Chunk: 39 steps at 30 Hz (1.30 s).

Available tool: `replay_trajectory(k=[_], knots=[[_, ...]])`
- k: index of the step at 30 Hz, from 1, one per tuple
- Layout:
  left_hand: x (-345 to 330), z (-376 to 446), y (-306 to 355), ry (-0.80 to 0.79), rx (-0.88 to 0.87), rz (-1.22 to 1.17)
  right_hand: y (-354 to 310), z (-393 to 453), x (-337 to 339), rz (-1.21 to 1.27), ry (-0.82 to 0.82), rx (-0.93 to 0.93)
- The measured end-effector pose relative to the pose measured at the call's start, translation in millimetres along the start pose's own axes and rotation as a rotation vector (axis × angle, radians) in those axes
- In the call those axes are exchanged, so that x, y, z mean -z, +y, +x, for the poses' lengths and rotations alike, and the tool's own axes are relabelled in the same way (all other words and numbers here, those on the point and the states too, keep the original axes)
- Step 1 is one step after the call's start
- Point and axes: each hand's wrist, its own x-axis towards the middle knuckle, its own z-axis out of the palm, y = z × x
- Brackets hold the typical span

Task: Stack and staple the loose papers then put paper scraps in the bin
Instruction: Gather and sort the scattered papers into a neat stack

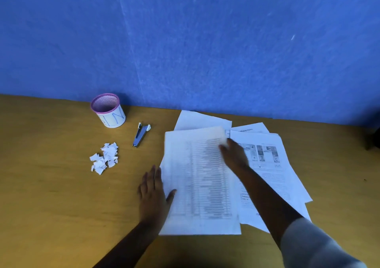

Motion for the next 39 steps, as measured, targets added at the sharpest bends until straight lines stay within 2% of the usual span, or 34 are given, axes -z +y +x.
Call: replay_trajectory(k=[2, 4, 6, 9, 12, 20, 22, 25, 27, 30, 33, 37, 39], knots=[[5.9, 10.8, 3.0, 0.032, 0.045, -0.058, 23.4, -1.9, 17.8, 0.022, 0.145, -0.128], [9.6, 22.2, 6.3, 0.009, 0.144, -0.105, 44.8, -5.3, 30.6, 0.036, 0.218, -0.224], [10.4, 35.1, 10.8, -0.017, 0.195, -0.11, 61.9, -4.5, 36.4, 0.067, 0.244, -0.292], [10.5, 48.1, 20.0, -0.051, 0.263, -0.071, 83.4, -5.1, 31.9, 0.144, 0.191, -0.357], [4.5, 53.4, 30.4, -0.068, 0.315, -0.001, 96.5, -11.8, 19.8, 0.188, 0.128, -0.309], [-8.2, 52.4, 40.3, -0.078, 0.377, -0.02, 105.9, -23.0, 2.8, 0.153, 0.159, -0.16], [-8.0, 52.6, 35.0, -0.091, 0.342, -0.126, 107.2, -22.5, 3.5, 0.158, 0.153, -0.153], [5.0, 54.5, 31.8, -0.113, 0.333, -0.453, 109.4, -20.2, 3.6, 0.165, 0.141, -0.144], [24.2, 54.5, 38.2, -0.045, 0.364, -0.648, 111.2, -18.1, 5.9, 0.195, 0.13, -0.163], [54.3, 55.0, 47.4, 0.038, 0.178, -0.897, 110.0, -13.5, 13.2, 0.31, 0.16, -0.214], [81.9, 60.3, 50.8, -0.071, -0.006, -1.061, 104.9, -10.8, 20.9, 0.478, 0.251, -0.259], [121.9, 66.8, 65.7, -0.192, 0.006, -1.391, 107.7, -9.7, 34.8, 0.614, 0.367, -0.306], [138.9, 70.3, 73.2, -0.267, -0.047, -1.554, 115.6, -8.5, 37.9, 0.695, 0.381, -0.362]])
